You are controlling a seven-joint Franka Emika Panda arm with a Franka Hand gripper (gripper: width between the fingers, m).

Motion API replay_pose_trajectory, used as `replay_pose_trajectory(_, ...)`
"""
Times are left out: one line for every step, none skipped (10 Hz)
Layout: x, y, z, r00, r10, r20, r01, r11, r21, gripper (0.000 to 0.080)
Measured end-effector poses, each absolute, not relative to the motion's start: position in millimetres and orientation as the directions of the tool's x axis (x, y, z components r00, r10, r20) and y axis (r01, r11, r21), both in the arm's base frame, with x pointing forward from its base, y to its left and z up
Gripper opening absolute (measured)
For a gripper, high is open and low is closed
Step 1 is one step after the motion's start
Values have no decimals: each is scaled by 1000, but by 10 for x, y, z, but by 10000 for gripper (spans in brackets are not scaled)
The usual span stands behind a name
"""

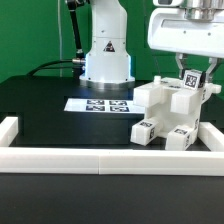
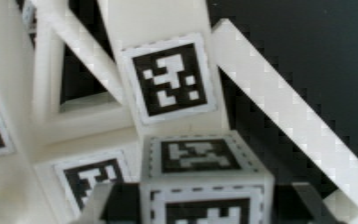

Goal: Assemble chair

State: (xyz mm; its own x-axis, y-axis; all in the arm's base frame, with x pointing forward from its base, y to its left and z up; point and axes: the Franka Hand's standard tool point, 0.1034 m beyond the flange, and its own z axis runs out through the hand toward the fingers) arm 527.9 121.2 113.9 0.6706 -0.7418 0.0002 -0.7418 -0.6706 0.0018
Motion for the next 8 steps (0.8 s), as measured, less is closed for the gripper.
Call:
replay_pose_trajectory(5279,1213,1139,623,-782,0,-782,-623,1,288)
replay_pose_trajectory(5279,1216,1139,583,-812,-1,-812,-583,1,288)
replay_pose_trajectory(5279,1217,1139,532,-847,-3,-847,-532,0,288)
replay_pose_trajectory(5279,1220,1139,507,-862,-6,-862,-507,-2,288)
replay_pose_trajectory(5279,1221,1139,485,-875,-8,-875,-485,-2,288)
replay_pose_trajectory(5276,1219,1132,495,-869,-7,-869,-495,-1,288)
replay_pose_trajectory(5275,1218,1128,507,-862,-7,-862,-507,0,396)
replay_pose_trajectory(5268,1223,1122,541,-841,-6,-841,-541,2,541)
